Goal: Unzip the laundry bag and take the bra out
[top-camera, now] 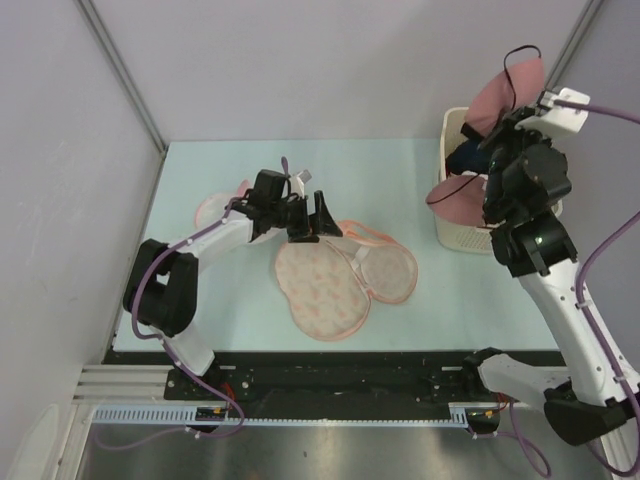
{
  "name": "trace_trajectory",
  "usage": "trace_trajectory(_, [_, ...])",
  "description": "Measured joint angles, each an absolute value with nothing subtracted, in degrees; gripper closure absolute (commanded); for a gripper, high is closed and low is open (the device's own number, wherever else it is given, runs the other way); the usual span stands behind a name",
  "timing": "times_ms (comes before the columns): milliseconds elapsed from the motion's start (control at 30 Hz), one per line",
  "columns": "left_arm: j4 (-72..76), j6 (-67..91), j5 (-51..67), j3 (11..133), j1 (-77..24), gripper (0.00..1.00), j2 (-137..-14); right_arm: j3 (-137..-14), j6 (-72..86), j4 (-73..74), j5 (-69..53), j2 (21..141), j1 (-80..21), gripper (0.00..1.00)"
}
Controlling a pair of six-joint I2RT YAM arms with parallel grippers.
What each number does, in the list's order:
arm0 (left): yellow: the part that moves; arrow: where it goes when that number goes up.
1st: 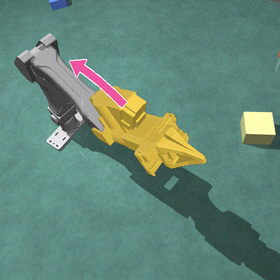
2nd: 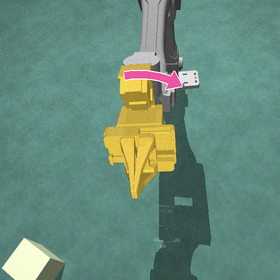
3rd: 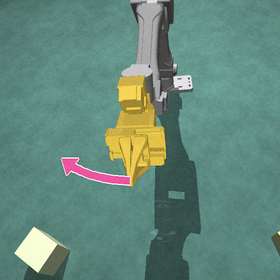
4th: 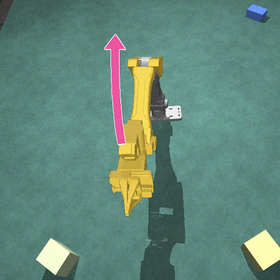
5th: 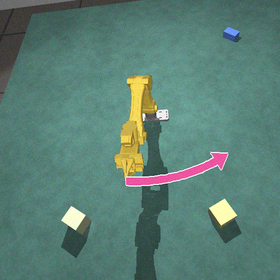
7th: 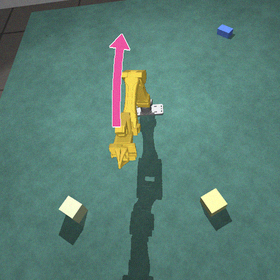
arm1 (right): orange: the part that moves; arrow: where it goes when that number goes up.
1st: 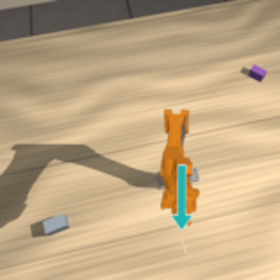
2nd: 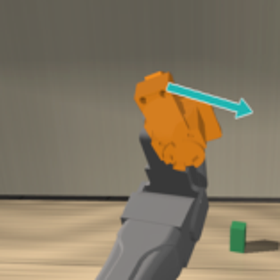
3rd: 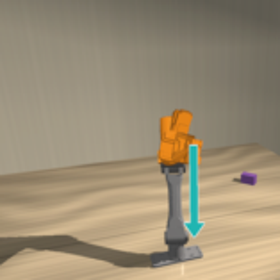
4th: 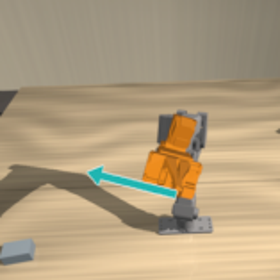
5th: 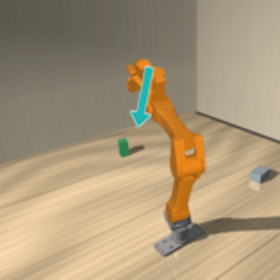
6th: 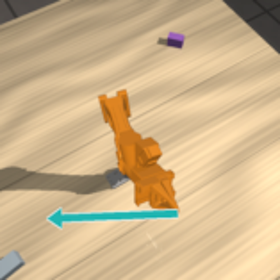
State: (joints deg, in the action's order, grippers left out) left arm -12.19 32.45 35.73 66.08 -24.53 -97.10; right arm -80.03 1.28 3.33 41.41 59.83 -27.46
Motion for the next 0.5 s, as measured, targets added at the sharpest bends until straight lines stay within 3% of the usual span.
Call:
trace_trajectory(233, [-12.16, 32.47, 35.73, 64.2, -24.53, 0.02, -96.97, -90.45, 4.51, 2.94, 35.03, 72.53, -11.49, 1.0])
trace_trajectory(500, [-12.6, 32.4, 35.66, 62.98, -24.6, 0.02, -95.9, -91.39, 10.35, 4.93, 28.77, 83.48, -0.19, 1.0])
